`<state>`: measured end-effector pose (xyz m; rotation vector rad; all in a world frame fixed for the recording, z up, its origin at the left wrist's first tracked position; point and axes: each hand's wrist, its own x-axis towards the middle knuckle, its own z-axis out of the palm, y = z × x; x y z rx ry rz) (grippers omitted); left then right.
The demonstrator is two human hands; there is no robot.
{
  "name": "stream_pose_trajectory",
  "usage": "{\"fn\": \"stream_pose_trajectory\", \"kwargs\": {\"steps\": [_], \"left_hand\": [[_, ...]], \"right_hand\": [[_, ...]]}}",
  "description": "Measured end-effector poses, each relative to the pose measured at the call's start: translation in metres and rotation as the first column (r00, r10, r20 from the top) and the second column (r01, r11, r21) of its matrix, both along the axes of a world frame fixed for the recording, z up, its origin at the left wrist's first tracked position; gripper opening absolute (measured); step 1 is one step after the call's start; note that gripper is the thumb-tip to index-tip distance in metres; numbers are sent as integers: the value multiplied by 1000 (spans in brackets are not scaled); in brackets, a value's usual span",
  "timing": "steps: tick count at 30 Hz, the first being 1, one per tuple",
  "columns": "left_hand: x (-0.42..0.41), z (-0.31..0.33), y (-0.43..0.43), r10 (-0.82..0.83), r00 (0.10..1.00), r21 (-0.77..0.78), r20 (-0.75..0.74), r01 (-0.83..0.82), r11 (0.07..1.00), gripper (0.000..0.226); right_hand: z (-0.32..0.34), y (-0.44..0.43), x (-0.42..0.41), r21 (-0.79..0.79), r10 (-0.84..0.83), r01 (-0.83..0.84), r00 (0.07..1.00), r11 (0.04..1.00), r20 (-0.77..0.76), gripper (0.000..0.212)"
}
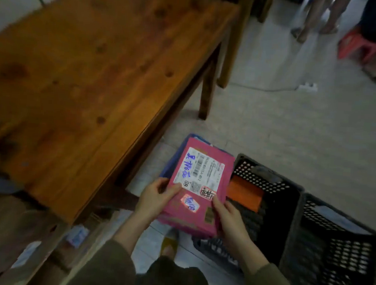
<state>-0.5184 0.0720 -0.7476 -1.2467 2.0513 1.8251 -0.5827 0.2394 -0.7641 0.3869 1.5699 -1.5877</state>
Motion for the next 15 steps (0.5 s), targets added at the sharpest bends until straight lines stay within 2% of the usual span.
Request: {"fn": "stream_pose_trajectory", "kwargs": {"steps": [2,4,5,7,9,15], "left_hand": [[-24,-55,-19,-97,989,-99,113,109,989,62],[-43,-113,-35,-150,963,-134,224,182,974,73],[-54,-140,-41,-168,949,-132,266,208,969,70],[-70,-191,-51,-213,914,-121,346,268,956,49],[-81,-251,-60,-236,870,-165,433,334,928,37],[-90,-407,-74,-253,793,-179,554,410,894,34]], "right_hand": [[-46,-18,-14,52,-19,14,995,999,100,22],[-100,-34,-27,90,-36,20,984,996,177,21],[-125,-43,-34,103,-39,18,978,995,206,19],[-184,-58,-47,152,-34,-7,964,988,265,16],[-246,-72,-61,206,0,-64,955,976,297,16],[-418,-96,-78,353,67,-197,935,915,349,26]]}}
